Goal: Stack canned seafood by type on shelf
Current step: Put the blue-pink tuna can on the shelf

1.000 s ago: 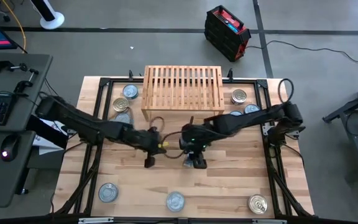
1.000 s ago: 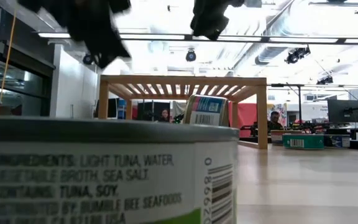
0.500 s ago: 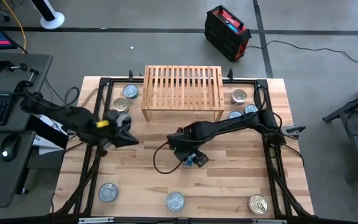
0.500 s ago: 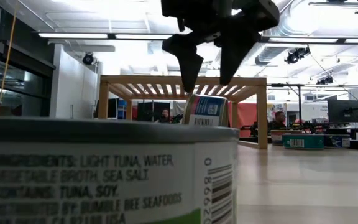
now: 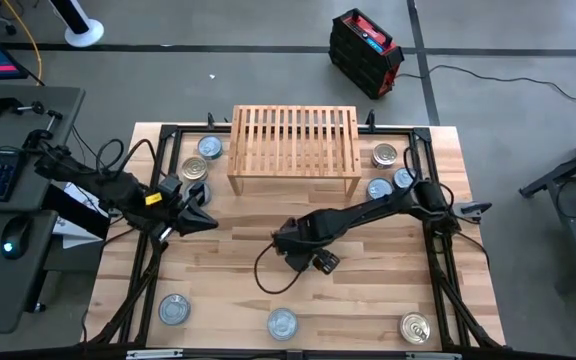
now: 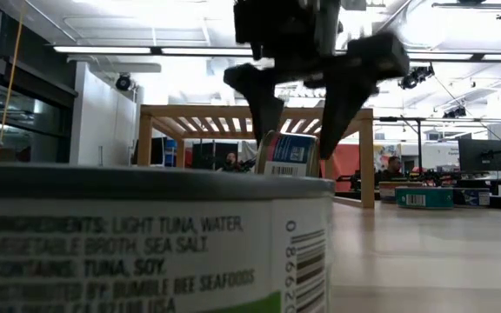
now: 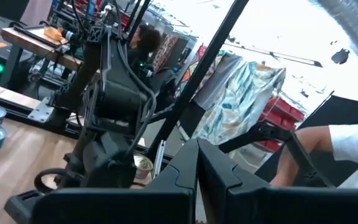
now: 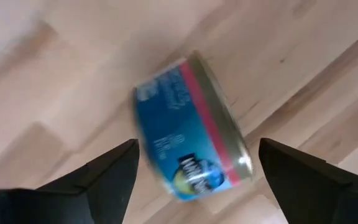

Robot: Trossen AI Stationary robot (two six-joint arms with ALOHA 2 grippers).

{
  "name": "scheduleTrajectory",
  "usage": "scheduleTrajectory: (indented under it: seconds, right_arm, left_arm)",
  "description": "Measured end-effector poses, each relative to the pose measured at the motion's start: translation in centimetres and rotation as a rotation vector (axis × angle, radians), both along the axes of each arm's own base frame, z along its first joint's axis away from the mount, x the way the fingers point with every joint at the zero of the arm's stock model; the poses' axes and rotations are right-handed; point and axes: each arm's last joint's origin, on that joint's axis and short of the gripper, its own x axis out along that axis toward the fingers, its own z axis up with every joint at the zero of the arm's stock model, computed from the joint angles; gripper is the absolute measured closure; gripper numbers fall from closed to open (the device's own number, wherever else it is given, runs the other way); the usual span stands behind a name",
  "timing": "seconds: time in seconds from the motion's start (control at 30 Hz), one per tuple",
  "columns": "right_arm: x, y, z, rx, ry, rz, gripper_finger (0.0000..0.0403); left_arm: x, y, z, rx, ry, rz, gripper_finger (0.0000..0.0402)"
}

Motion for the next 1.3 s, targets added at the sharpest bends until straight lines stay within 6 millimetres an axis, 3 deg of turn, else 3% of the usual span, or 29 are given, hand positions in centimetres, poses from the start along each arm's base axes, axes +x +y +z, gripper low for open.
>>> scheduleTrajectory:
  seconds: [0.2,0.4,0.5,0.7,0.87,1.07,1.17,1.3]
  right_arm:
    - [-0.3,-0.1,-1.1,-0.023,0.009,0.001,0.0103]
    - [0.3,0.5,0.3,-0.083,-0.057,-0.017,0.0240]
    - [0.9,0.7,2.8,-0.057,-0.103,-0.085,0.0239]
    - [1.3,0.1,9.6,0.008,-0.204,-0.282,0.0239]
    - [-0.1,-1.8,14.5,-0.149,-0.275,-0.451,0.0239]
    - [-3.5,-6.0,17.1,-0.345,-0.309,-0.734,0.0239]
    - [-7.4,-7.5,18.8,-0.416,-0.381,-0.868,0.0239]
    - [-14.1,-9.3,19.9,-0.511,-0.508,-1.053,0.0239]
  left_arm:
    - [0.0,0.0,-0.1,0.006,0.010,0.000,0.0401]
    - [0.1,0.2,-0.2,0.055,0.006,0.081,0.0401]
    - [0.1,0.5,-0.4,0.096,0.024,0.184,0.0401]
    - [0.1,0.8,-0.5,0.160,0.040,0.301,0.0401]
    - [0.2,1.1,-0.6,0.153,0.046,0.338,0.0401]
    - [0.4,1.5,-0.6,0.153,0.050,0.366,0.0401]
    - [0.4,1.6,-0.6,0.151,0.053,0.370,0.0401]
    - [0.4,1.6,-0.8,0.162,0.072,0.370,0.0401]
